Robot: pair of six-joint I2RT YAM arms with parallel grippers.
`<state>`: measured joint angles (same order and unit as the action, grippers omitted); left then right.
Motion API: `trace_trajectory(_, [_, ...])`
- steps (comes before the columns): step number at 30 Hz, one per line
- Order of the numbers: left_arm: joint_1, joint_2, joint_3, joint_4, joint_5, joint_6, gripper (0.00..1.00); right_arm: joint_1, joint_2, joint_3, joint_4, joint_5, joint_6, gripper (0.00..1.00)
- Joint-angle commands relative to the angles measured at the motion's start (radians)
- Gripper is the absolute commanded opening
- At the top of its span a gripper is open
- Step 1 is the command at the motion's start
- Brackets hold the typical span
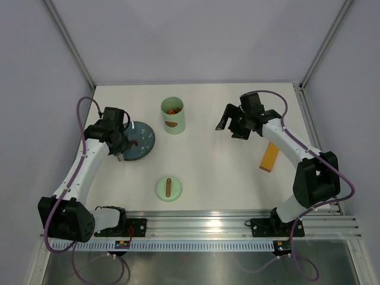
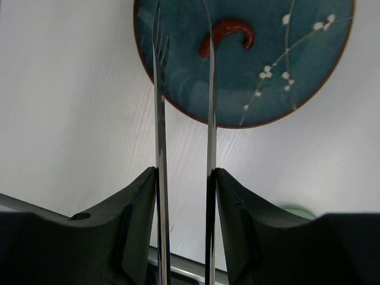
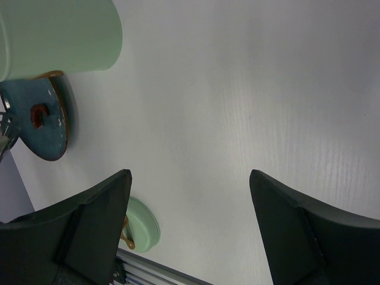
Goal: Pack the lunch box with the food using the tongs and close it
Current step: Place the fake food in the packing box.
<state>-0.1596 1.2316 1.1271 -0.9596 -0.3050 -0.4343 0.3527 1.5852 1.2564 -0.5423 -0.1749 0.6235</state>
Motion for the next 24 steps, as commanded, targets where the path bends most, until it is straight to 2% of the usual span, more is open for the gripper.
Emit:
trace_trajectory(1, [0.025,-0.032,-0.023,0.019,-0.003,0.054,0.46,0.011,-0.004,0.003,0.036,-0.006,-0.016,0.88])
trace_trajectory(5, [0.023,-0.024,-0.03,0.054,0.065,0.055,0.45,0.009,-0.004,0.003,0.039,-0.009,-0.013,0.88])
trace_trajectory(14, [0.025,0.003,-0.03,0.068,0.078,0.057,0.45,0.009,-0.014,-0.002,0.033,-0.002,-0.013,0.88])
trace_trajectory(24, [0.025,-0.096,-0.043,0.111,0.112,0.046,0.41,0.009,-0.016,0.003,0.033,-0.006,-0.011,0.88])
